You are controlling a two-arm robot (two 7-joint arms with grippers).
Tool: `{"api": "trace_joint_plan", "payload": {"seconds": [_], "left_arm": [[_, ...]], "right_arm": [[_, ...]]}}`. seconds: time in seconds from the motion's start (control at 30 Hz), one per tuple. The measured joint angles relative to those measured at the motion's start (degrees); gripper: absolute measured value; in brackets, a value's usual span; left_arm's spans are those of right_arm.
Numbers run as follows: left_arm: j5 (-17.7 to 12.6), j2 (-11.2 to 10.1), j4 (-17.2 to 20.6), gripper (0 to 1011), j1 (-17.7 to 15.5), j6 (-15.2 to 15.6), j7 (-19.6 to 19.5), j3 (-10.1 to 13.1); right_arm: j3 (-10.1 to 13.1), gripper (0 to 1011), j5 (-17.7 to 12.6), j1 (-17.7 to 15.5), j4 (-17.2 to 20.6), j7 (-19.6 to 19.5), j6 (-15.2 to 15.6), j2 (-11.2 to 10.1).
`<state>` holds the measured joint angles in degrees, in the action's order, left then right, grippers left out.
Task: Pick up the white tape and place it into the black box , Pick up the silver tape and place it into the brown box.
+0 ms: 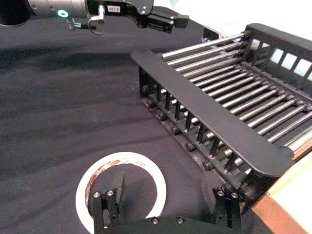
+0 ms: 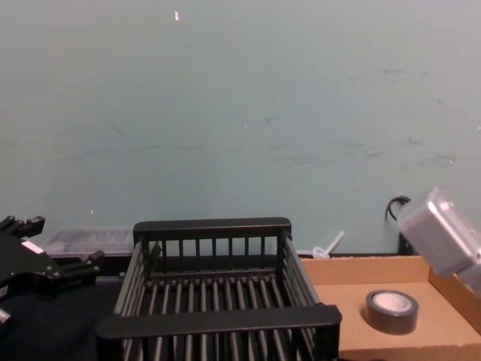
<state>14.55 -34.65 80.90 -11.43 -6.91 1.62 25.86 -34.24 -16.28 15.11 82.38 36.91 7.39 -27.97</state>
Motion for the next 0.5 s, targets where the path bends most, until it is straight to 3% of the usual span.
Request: {"api": "trace_joint_plan", "payload": {"seconds": [0.5], "left_arm": [[0.00,0.00,0.00,1001,0.00,0.00,0.00,0.00]], "right_arm": [[-2.64,1002,-0.81,2.27,-2.39,0.89,2.47,0.34]]}}
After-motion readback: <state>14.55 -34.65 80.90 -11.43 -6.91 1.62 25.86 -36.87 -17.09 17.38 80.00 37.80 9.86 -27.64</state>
